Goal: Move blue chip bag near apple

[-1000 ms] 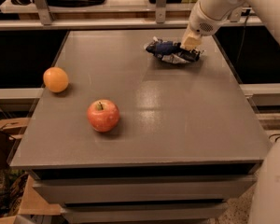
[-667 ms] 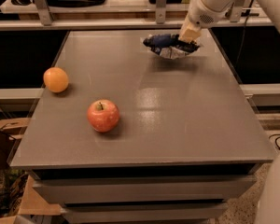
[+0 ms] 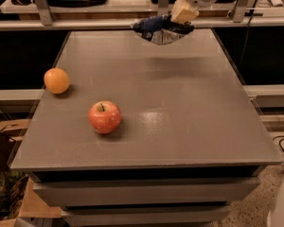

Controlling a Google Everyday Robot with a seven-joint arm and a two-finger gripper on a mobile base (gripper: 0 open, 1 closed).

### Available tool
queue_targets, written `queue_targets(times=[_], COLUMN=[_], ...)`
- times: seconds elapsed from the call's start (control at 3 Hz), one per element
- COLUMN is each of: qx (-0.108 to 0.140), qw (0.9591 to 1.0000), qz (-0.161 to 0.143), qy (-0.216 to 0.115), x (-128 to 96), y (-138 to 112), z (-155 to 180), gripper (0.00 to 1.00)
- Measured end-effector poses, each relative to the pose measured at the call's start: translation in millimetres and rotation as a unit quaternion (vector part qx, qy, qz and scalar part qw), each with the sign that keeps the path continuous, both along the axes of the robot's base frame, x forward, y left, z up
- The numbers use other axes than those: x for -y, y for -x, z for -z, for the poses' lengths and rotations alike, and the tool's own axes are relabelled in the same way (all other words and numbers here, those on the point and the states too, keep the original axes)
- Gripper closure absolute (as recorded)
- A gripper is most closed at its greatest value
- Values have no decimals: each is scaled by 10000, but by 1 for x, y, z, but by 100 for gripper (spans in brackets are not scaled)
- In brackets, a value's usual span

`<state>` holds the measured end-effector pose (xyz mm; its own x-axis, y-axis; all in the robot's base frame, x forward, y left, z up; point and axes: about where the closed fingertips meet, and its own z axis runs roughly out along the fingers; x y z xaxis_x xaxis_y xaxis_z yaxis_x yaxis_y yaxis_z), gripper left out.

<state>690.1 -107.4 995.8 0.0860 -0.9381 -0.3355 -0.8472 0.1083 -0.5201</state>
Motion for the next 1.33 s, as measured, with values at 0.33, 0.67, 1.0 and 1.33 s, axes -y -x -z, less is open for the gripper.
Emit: queue_targets(times=[0.33,0.67,1.0,1.33], qx=[-20,-21,37,164], qw=[9976,9976,9985,9995], qz=[-694,-696,-549,-263], qy=[-2,-2,39,68], x=[-37,-38,-46,-72], y=[10,10,7,2], z=[-11,-11,-8,-6], gripper=[100,100,100,100])
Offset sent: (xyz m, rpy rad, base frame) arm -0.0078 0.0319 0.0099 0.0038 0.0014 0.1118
